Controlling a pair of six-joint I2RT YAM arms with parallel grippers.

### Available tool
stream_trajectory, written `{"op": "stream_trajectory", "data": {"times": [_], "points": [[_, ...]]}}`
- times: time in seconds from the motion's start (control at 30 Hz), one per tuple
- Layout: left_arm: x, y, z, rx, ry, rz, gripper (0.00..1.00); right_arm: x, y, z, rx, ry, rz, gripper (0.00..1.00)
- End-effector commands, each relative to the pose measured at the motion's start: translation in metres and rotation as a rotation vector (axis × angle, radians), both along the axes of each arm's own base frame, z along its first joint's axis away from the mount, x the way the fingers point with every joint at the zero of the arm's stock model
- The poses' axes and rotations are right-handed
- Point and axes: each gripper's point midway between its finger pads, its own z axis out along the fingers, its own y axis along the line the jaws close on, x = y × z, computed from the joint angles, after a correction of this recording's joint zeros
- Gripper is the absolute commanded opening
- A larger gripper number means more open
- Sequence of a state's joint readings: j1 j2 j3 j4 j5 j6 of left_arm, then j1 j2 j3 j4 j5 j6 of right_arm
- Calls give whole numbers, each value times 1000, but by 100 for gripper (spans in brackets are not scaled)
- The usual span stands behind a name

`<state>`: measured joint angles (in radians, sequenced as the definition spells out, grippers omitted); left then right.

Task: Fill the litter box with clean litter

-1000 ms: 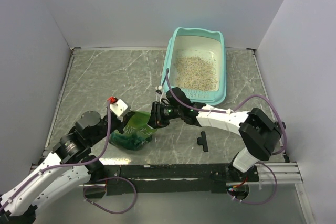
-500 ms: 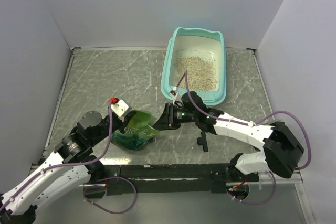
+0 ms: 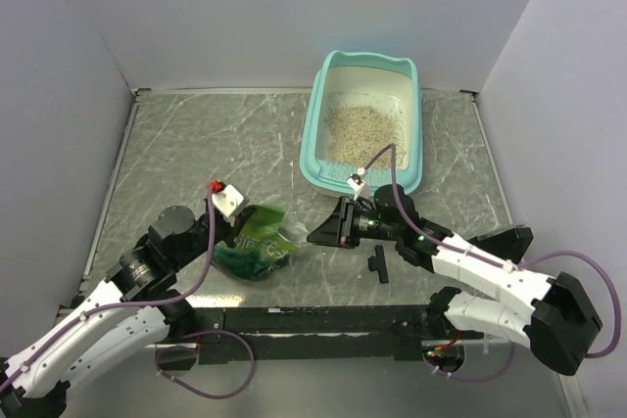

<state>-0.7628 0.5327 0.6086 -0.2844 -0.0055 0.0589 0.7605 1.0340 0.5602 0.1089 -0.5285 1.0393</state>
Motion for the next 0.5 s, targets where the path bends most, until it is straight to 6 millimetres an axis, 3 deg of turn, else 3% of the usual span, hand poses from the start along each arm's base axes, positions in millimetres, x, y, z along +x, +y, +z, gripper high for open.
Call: {"op": "stream_trajectory", "data": {"times": [0.0,0.47], "points": [[3,-7,4,-26,-17,-12,1,-6,-8,17,52,6,-19,0],[7,-2,1,-15,-13,28,1,-2,-34,11,102,58,-179,0]]}}
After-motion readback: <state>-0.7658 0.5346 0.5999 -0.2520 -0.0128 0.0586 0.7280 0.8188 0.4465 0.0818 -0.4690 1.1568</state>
